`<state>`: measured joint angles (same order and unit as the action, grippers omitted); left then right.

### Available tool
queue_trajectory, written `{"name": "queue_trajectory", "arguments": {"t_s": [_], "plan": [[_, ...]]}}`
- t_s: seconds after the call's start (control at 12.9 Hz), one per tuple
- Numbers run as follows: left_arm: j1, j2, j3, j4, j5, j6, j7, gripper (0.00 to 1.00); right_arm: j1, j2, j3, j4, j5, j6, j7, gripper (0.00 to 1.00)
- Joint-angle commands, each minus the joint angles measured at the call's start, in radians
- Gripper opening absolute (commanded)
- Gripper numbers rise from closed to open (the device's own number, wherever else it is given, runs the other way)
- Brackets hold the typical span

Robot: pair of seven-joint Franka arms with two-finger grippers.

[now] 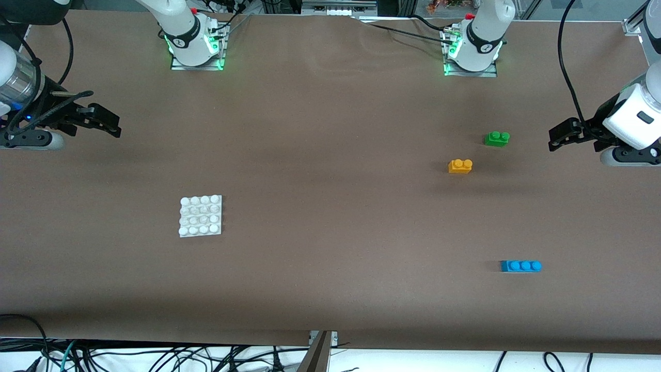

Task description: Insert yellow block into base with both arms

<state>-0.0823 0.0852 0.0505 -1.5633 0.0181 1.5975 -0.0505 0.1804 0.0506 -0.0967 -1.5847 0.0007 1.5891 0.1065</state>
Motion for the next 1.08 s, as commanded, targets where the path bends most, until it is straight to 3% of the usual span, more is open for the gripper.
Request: {"name": "queue_trajectory", "arguments": {"t_s": [0.0, 1.01], "plan": [[0.001, 0.005, -0.006, 0.031, 0.019, -0.027, 0.015, 1.00, -0.007, 0.000, 0.002, 0.006, -0.005, 0.005, -0.004, 1.00], [-0.001, 0.005, -0.001, 0.032, 0.011, -0.039, 0.015, 1.00, -0.010, 0.005, 0.002, 0.012, -0.002, 0.008, -0.007, 1.00]]}}
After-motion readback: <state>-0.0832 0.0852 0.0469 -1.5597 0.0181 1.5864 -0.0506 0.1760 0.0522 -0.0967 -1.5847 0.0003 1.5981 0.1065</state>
